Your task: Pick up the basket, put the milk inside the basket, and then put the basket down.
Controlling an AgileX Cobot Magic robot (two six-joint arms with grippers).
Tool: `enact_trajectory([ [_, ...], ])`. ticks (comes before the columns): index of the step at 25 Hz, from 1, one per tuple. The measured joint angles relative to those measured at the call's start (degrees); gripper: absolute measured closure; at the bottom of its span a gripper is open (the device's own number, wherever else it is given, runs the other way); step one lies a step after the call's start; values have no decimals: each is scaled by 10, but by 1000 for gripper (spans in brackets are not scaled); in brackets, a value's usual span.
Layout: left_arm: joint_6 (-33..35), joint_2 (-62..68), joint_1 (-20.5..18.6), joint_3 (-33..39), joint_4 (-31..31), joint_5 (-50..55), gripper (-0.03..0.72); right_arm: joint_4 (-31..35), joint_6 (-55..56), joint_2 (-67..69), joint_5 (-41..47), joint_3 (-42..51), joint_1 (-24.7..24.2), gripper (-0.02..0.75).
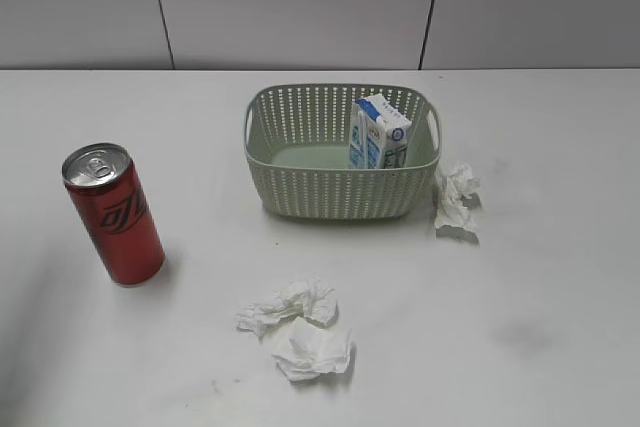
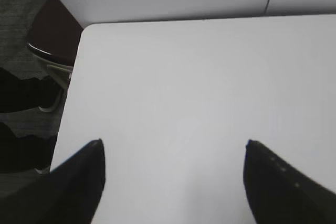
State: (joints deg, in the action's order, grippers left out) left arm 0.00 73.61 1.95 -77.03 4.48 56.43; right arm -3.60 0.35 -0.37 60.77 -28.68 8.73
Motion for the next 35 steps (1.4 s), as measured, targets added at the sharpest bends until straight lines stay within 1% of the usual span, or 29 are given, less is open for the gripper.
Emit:
enact_trajectory([
  [5, 7, -120, 0, 119, -33, -2, 69, 1, 0, 0, 0, 0, 0, 146],
  [11, 16, -257, 0, 263, -38, -1, 72, 1, -4, 0, 0, 0, 0, 146],
  [15, 17, -350, 0, 344, -51, 6, 81, 1, -4, 0, -1, 0, 0, 146],
  [17, 17, -399, 0, 373, -55, 14, 86, 1, -4, 0, -2, 0, 0, 146],
  [24, 17, -536, 0, 434, -55, 62, 95, 1, -4, 0, -2, 0, 0, 146],
  [35, 17, -716, 0, 477, -45, 50, 95, 1, -4, 0, -4, 0, 0, 146],
])
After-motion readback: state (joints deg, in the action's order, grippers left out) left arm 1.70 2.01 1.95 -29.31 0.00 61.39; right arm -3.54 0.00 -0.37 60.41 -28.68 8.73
